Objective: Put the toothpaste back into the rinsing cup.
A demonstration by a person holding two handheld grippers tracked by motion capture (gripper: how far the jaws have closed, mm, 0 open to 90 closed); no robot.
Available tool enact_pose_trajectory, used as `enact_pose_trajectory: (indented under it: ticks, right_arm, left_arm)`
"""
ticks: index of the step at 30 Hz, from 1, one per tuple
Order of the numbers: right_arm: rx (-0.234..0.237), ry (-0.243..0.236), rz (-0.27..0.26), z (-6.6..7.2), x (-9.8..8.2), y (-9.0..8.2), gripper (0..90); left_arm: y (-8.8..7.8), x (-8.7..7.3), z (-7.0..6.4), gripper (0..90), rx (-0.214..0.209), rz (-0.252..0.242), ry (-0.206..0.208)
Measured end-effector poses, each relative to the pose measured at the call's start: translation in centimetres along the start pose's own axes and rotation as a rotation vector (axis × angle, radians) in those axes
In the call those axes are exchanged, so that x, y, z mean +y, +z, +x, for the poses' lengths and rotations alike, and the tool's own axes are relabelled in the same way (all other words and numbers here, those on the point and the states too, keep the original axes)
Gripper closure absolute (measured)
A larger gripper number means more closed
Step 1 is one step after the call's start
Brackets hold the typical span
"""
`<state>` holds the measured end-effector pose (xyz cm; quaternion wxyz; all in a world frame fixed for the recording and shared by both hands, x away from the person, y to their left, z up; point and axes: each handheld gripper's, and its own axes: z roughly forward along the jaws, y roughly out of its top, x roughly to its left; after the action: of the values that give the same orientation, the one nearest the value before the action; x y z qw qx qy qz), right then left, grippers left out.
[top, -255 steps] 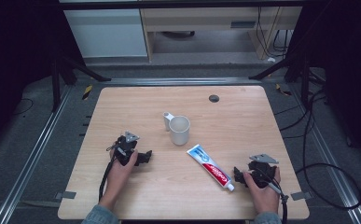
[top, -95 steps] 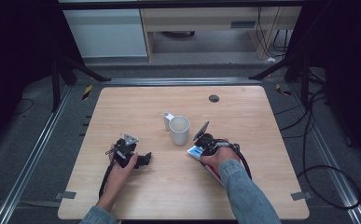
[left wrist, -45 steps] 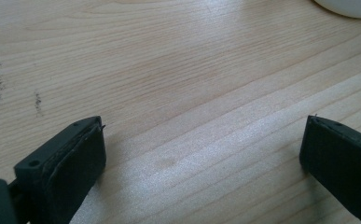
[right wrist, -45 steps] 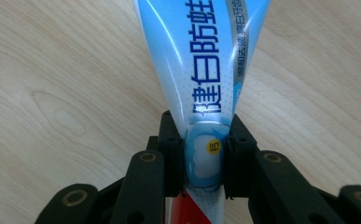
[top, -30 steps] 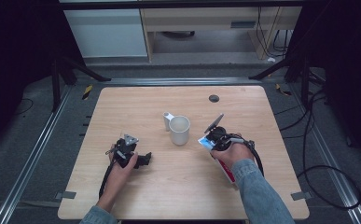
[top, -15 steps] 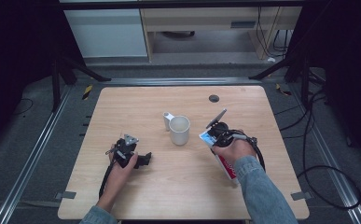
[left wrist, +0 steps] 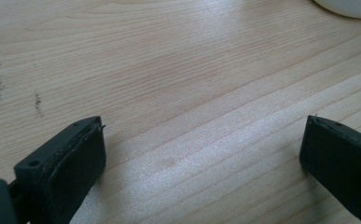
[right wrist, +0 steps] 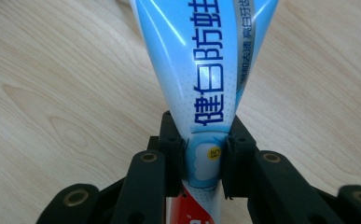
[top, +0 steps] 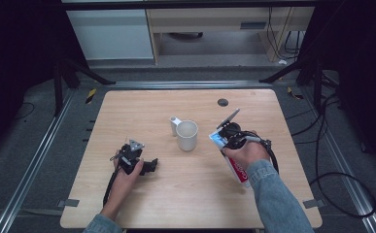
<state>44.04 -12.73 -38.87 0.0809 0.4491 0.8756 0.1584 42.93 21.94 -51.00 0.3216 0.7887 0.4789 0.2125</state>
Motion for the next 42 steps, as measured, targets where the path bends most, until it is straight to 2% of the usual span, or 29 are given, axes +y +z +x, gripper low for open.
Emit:
enact_pose_trajectory:
  ticks: [7, 13, 22, 23, 26, 31, 42]
  right_arm:
    - [0.0, 0.009, -0.081, -0.1, 0.4, -1.8, 73.2]
    - [0.01, 0.0, -0.122, 0.3, 0.8, -2.4, 73.2]
    - [0.027, -0.009, -0.196, 0.5, 1.3, -3.1, 73.2]
    - [0.025, -0.02, -0.213, 0.5, 1.4, -3.2, 73.2]
    - [0.035, -0.017, -0.215, 0.5, 1.6, -3.2, 73.2]
    - [0.041, -0.011, -0.266, 0.3, 1.9, -3.4, 73.1]
    - [0.041, -0.002, -0.335, 0.1, 2.1, -3.6, 73.1]
  left_arm:
    - [0.0, 0.0, 0.0, 0.0, -0.001, 0.0, 0.0]
    - [0.0, 0.0, 0.0, 0.0, -0.001, 0.0, 0.001]
    - [0.0, 0.0, 0.0, 0.0, 0.0, -0.001, 0.001]
    - [0.0, 0.0, 0.0, 0.0, -0.001, -0.001, 0.001]
    - [0.0, 0.0, 0.0, 0.0, 0.0, 0.0, 0.001]
    - [0.0, 0.0, 0.0, 0.0, -0.001, -0.001, 0.001]
    - [0.1, 0.1, 0.0, 0.0, -0.002, 0.0, 0.001]
